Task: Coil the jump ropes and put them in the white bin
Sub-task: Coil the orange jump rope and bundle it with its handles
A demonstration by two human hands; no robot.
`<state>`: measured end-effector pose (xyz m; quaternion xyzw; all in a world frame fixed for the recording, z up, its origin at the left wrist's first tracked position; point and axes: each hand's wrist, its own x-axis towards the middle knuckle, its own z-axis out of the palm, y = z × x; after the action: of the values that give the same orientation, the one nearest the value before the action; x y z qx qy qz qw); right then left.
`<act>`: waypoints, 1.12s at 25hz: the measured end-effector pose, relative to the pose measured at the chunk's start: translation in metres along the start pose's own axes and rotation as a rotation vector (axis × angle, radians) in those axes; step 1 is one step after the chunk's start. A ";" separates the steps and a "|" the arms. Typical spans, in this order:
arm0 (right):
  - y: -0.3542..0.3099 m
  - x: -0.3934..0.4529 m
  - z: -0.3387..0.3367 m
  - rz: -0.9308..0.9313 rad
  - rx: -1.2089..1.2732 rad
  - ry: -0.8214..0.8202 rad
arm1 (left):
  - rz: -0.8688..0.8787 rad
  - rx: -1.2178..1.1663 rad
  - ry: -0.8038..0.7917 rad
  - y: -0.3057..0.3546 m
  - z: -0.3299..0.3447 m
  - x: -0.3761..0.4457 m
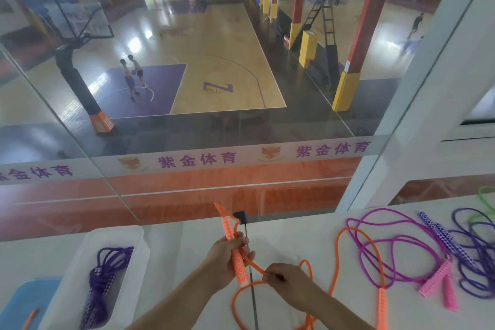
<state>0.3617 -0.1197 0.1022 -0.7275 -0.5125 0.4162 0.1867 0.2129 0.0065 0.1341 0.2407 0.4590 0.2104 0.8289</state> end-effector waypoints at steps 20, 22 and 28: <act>-0.032 0.004 -0.014 -0.077 0.094 0.213 | -0.057 0.640 -0.161 -0.012 -0.010 -0.025; -0.033 0.009 -0.014 -0.051 0.059 0.272 | -0.037 0.633 -0.164 -0.015 -0.012 -0.024; -0.023 0.016 -0.020 -0.078 0.011 0.231 | -0.073 0.630 -0.140 -0.004 -0.031 -0.021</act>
<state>0.3666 -0.0934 0.1234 -0.7492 -0.5131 0.3248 0.2645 0.1763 -0.0023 0.1318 0.4826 0.4517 0.0111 0.7503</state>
